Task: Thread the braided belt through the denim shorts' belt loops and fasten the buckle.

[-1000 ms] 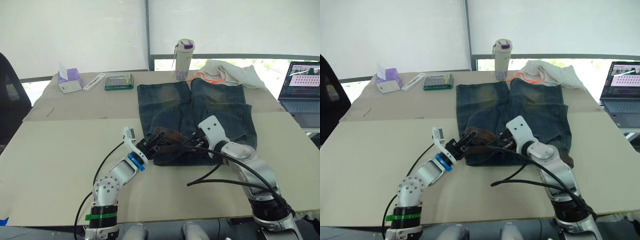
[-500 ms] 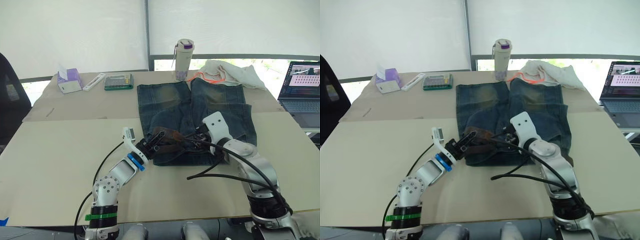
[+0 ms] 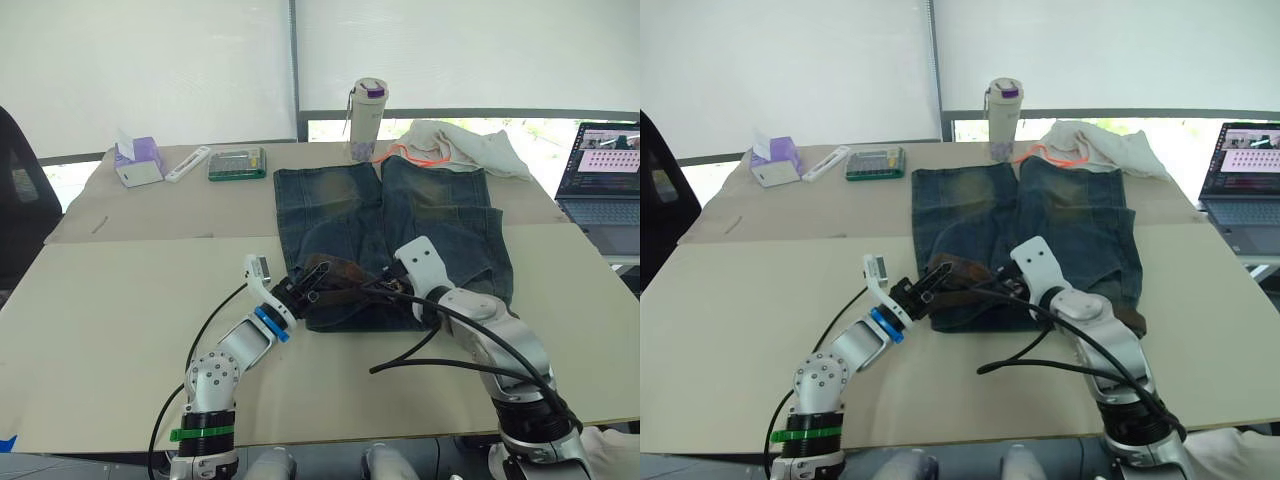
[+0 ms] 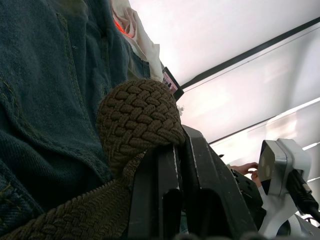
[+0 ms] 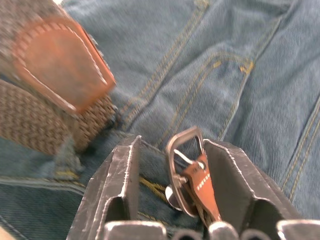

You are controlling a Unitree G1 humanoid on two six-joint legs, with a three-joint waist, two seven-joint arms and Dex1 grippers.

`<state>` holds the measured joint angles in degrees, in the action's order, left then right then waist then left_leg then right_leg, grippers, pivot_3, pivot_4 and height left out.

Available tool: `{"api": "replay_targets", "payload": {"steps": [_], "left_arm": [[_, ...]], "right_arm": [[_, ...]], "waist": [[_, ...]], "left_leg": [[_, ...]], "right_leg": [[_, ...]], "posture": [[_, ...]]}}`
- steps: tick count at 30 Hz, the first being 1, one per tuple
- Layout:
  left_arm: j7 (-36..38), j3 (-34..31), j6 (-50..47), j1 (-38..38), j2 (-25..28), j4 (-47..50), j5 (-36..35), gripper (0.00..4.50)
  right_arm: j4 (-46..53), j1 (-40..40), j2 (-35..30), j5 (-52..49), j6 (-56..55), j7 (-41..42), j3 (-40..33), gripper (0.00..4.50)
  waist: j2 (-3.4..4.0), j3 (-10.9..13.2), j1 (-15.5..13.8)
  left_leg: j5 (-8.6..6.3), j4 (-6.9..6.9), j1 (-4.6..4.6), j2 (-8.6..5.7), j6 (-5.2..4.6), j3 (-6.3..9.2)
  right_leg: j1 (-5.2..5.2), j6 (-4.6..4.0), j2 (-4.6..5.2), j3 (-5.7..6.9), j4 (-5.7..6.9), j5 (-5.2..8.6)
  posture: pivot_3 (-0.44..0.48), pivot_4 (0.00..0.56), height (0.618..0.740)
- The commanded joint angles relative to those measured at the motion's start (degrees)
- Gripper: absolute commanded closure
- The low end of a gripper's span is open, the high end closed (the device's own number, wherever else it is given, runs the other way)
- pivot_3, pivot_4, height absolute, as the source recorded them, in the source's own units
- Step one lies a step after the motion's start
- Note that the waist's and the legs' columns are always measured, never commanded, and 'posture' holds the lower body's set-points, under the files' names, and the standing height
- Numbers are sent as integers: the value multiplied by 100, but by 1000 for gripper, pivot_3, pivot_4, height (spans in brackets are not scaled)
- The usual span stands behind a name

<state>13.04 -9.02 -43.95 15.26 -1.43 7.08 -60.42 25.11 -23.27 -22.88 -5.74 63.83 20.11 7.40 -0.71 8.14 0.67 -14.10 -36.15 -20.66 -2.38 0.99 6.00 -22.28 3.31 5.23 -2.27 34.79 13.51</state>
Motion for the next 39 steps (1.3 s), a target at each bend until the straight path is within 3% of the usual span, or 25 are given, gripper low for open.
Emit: {"api": "replay_targets", "payload": {"steps": [1, 3, 9, 18, 21, 27, 39], "left_arm": [[41, 7, 80, 26, -20, 183, 5, 4500], [38, 8, 80, 18, -24, 189, 7, 4500], [44, -2, 85, 28, -27, 174, 12, 4500], [108, 19, 63, 27, -6, 135, 15, 4500], [133, 44, 52, 44, -5, 101, 30, 4500], [168, 58, 14, 61, 32, 94, 30, 4500], [188, 85, -49, 91, 123, 61, 13, 4500]], "right_arm": [[100, 15, -9, -4, -227, -50, -77, 3766], [99, 31, -29, 1, -235, -51, -63, 4442], [104, 9, 269, -111, -199, -260, -416, 4477], [465, -243, 2533, -829, 829, -1502, -3017, 4477], [611, -695, 3626, -1207, 1219, -2149, -4312, 4477], [498, -1274, 4396, -2299, 1236, -3401, -5716, 4477], [179, -815, 4614, -4634, 1182, -4797, -5331, 4477]], "waist": [[0, 0, 2], [0, 0, 2], [-5, -3, 7], [-2, -5, 4], [3, -8, -48], [5, -10, -119], [8, -12, 23]], "left_leg": [[0, 0, 0, 0, 0, 0], [0, 0, 0, 0, 0, 0], [0, 2, 3, 2, 0, 1], [0, 4, 4, 3, 0, 1], [0, 4, 4, 2, 0, 3], [0, 8, 6, -8, 0, 7], [0, 18, 14, 3, -1, 1]], "right_leg": [[0, 0, 0, 0, 0, 0], [0, 0, 0, 0, 0, 0], [1, 0, -2, 1, 1, 1], [-4, -1, -2, -5, 10, 0], [-6, -2, -2, -5, 11, 0], [0, -2, 5, -2, 10, 1], [1, -10, -2, -5, 13, 8]], "posture": [[0, 150, 740], [0, 150, 740], [0, 150, 740], [0, 150, 740], [0, 150, 740], [0, 150, 740], [0, 150, 740]]}}
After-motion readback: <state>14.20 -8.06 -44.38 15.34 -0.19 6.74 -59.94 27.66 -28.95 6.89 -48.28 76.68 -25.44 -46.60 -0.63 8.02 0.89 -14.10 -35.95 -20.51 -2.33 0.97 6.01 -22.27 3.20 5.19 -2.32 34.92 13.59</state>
